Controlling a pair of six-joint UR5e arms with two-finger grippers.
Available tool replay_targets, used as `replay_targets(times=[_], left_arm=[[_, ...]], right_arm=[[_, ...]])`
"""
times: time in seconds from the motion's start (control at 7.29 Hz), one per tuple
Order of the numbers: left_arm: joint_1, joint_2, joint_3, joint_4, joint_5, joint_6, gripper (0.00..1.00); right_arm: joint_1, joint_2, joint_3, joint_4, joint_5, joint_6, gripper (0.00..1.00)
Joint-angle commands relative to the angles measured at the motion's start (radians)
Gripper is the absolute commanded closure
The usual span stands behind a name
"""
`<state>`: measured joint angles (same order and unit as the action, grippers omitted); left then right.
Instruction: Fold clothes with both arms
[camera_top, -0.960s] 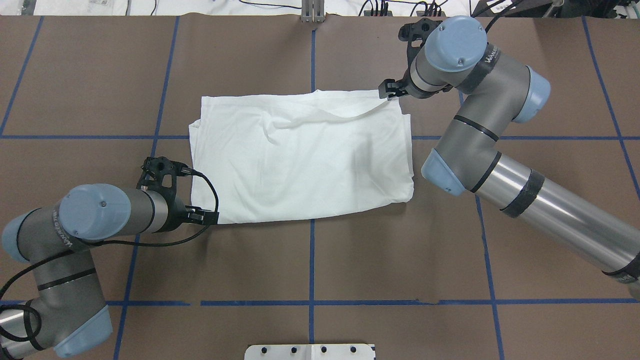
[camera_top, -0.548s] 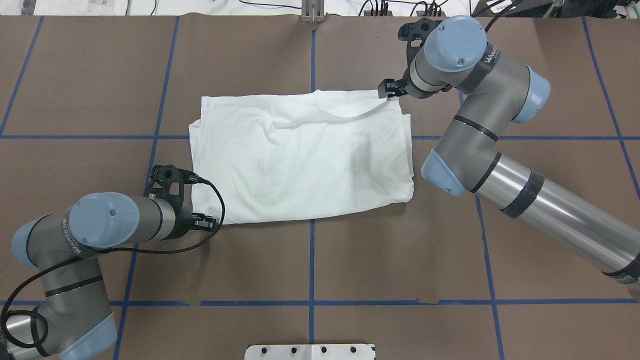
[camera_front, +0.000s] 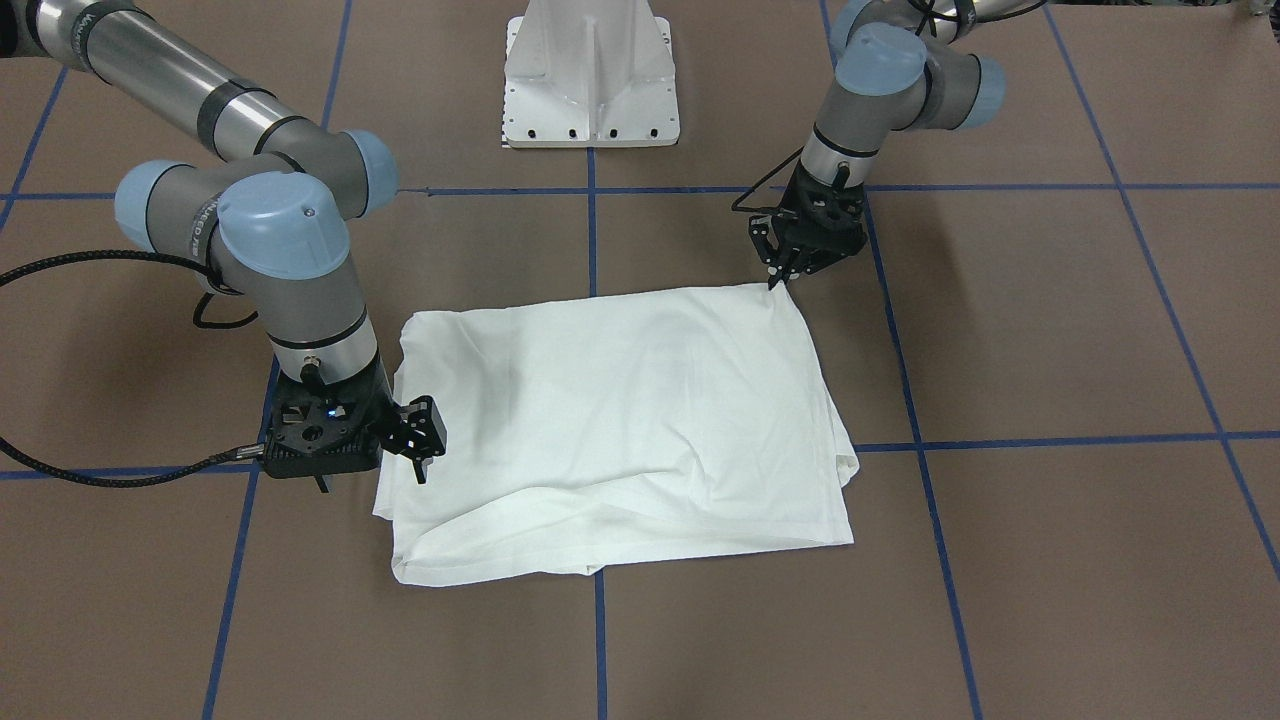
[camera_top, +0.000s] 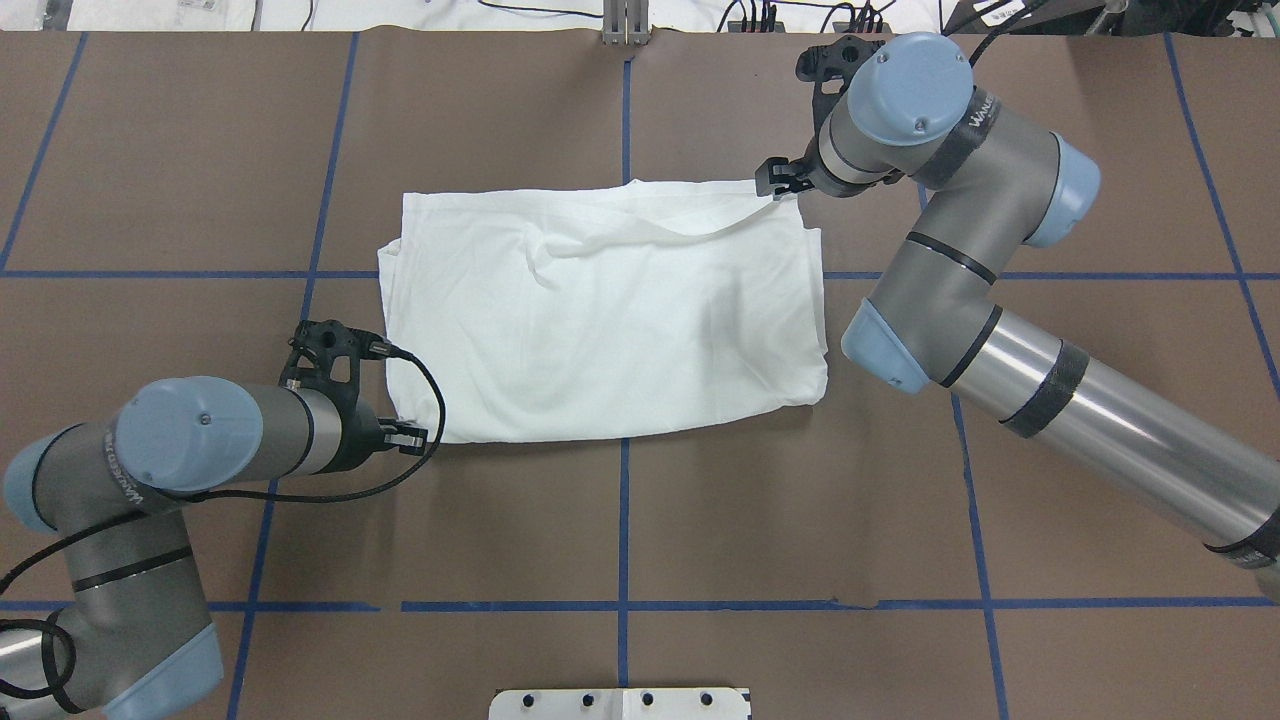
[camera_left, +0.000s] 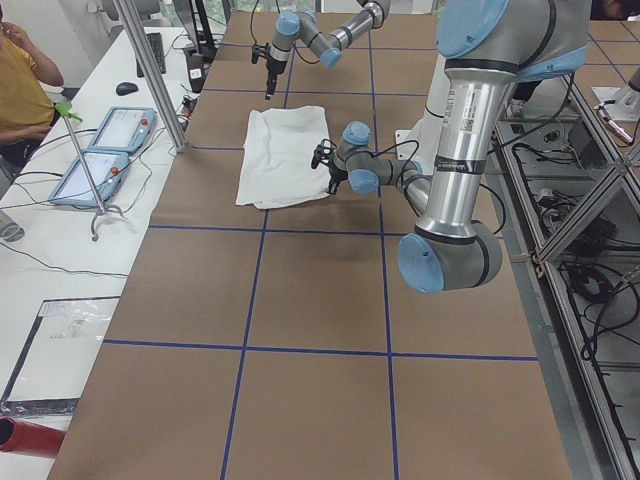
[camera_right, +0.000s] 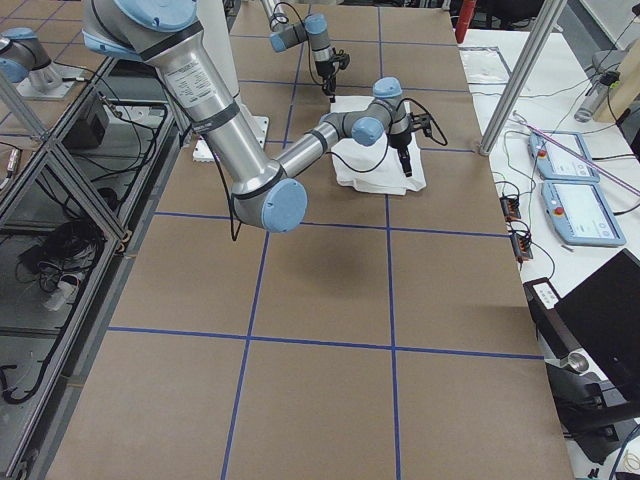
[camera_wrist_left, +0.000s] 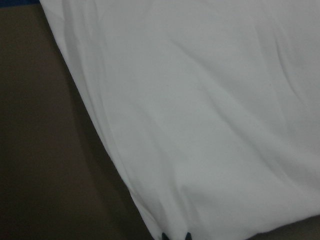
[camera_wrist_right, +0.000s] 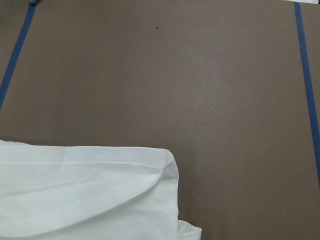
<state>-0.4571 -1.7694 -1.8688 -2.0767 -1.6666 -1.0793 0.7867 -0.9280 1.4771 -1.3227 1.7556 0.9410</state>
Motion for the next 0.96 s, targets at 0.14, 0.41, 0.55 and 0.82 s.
replay_targets(times=[0.14, 0.41, 0.55, 0.82], left_arm=[[-0.241, 0.002, 0.096, 0.006, 0.002, 0.241, 1.0], [-0.413, -0.176, 0.349, 0.001, 0.004, 0.413, 1.0], [-0.467, -0.314, 0.548, -0.014, 0.004, 0.415, 1.0], [-0.497, -0.546, 0.908, -0.203, 0.024, 0.415, 1.0]], right_arm=[[-0.007, 0.0, 0.003, 0.003, -0.001, 0.002, 0.0], [-0.021, -0.003, 0.032, 0.002, -0.001, 0.005, 0.0], [-0.03, -0.006, 0.047, 0.002, -0.001, 0.013, 0.0], [-0.062, -0.006, 0.093, -0.001, -0.002, 0.076, 0.0]])
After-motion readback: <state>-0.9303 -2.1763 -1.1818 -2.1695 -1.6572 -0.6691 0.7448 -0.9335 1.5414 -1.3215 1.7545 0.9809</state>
